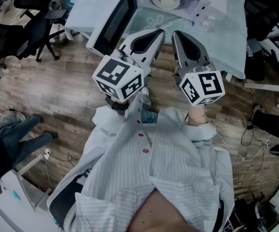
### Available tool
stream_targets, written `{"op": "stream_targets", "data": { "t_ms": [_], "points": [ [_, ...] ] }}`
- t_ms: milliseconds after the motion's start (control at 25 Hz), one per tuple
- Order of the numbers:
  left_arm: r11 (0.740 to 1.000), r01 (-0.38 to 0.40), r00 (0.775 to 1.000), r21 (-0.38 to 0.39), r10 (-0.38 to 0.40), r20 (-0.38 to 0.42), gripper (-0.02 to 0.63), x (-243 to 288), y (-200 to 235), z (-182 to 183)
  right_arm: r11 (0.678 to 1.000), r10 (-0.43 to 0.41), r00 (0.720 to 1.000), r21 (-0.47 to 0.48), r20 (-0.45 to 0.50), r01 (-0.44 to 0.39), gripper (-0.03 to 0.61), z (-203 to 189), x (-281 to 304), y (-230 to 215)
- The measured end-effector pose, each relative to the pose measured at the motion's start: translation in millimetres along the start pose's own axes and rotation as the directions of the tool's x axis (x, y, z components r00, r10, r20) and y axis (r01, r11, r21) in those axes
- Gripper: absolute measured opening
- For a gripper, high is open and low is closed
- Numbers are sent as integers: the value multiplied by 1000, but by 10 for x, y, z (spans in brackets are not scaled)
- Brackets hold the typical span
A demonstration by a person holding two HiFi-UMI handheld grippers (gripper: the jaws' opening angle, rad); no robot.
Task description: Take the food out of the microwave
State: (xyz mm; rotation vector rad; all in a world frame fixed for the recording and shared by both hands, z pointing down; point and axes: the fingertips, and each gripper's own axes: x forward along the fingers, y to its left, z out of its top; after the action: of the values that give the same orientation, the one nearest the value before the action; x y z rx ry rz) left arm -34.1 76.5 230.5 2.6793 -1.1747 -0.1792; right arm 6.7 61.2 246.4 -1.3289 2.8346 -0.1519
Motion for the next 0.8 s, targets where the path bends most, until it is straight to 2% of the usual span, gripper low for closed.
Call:
{"op": "stream_targets", "data": {
  "t_ms": [320, 560, 800],
  "points": [
    [999, 34, 999, -19, -35, -38, 8, 169, 365, -41, 998, -64, 998, 27, 4, 63, 32, -30, 327, -164],
    [998, 41, 998, -38, -43, -52, 8, 354, 524, -101, 995, -82, 996, 55, -22, 83, 32, -137, 465, -377],
    [998, 23, 998, -53, -25, -53, 8, 759, 767, -104, 996, -72, 997, 56, -39, 74, 32, -139, 726, -731]
  ]
}}
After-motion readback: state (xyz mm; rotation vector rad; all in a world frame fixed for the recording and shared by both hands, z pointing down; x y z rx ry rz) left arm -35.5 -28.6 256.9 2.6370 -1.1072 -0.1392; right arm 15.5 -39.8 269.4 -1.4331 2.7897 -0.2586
